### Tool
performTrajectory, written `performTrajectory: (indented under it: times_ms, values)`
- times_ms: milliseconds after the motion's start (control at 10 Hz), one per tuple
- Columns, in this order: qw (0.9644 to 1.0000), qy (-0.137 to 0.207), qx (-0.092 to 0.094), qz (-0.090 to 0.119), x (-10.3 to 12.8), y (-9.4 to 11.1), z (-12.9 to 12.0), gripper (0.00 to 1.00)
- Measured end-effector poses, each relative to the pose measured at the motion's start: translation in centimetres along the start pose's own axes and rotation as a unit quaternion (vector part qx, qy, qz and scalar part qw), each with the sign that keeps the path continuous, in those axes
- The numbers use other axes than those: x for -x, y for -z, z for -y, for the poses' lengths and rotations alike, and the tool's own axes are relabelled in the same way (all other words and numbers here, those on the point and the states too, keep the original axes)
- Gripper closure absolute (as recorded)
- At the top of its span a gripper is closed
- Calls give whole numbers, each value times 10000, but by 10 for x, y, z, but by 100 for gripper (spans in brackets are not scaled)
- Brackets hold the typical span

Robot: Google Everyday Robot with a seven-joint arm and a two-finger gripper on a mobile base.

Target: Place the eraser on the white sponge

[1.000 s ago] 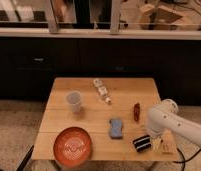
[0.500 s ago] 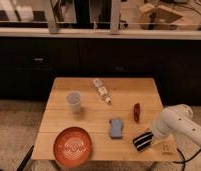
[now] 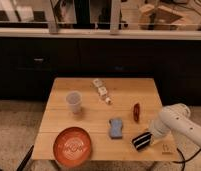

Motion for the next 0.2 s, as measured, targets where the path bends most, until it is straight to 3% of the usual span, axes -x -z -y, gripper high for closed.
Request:
performTrajectory:
  times_ms: [200]
  values:
    - [10000, 42, 31, -12, 2, 0, 2, 100]
